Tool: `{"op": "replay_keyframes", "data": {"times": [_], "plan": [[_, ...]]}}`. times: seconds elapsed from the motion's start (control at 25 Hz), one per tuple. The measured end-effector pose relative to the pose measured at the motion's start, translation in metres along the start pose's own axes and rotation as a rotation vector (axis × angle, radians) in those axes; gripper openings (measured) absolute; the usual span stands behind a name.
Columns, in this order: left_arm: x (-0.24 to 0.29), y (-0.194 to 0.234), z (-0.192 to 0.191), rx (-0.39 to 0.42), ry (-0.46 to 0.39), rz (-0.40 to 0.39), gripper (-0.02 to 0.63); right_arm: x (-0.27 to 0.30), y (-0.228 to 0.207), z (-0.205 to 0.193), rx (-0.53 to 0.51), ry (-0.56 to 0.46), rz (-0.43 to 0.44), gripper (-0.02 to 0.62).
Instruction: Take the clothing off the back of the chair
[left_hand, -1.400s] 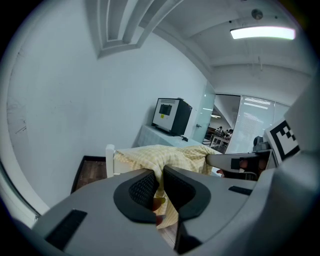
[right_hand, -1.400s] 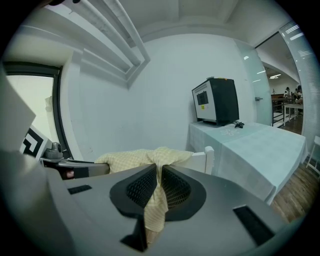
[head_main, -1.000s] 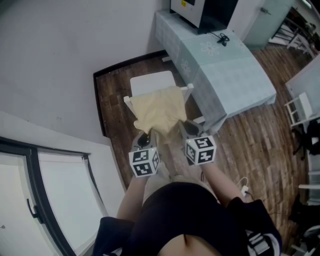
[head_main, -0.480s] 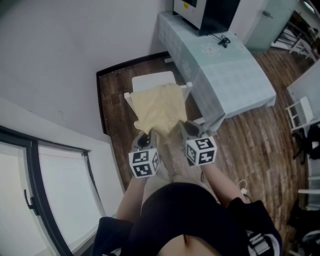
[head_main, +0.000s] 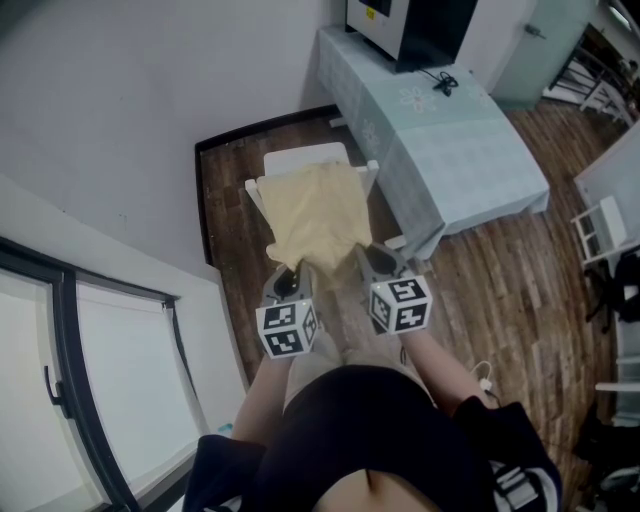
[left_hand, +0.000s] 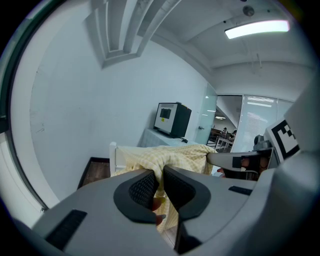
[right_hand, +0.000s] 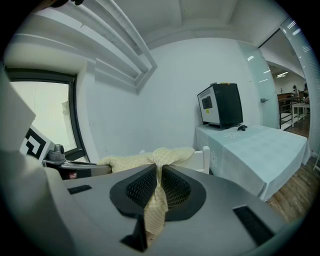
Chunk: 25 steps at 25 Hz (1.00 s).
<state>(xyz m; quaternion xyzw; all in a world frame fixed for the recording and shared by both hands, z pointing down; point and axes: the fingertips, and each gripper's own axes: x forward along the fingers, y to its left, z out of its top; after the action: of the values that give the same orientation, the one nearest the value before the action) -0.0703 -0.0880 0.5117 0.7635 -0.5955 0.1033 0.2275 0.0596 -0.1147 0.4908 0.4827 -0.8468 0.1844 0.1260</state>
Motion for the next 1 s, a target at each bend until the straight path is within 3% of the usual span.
{"op": "replay_keyframes", "data": {"times": [1.0], "plan": [[-0.041, -0.033, -0.025, -0.014, -0.028, 0.017, 0.027, -0.053, 0.007, -0.019, -0.007, -0.022, 0.015, 0.041]]}}
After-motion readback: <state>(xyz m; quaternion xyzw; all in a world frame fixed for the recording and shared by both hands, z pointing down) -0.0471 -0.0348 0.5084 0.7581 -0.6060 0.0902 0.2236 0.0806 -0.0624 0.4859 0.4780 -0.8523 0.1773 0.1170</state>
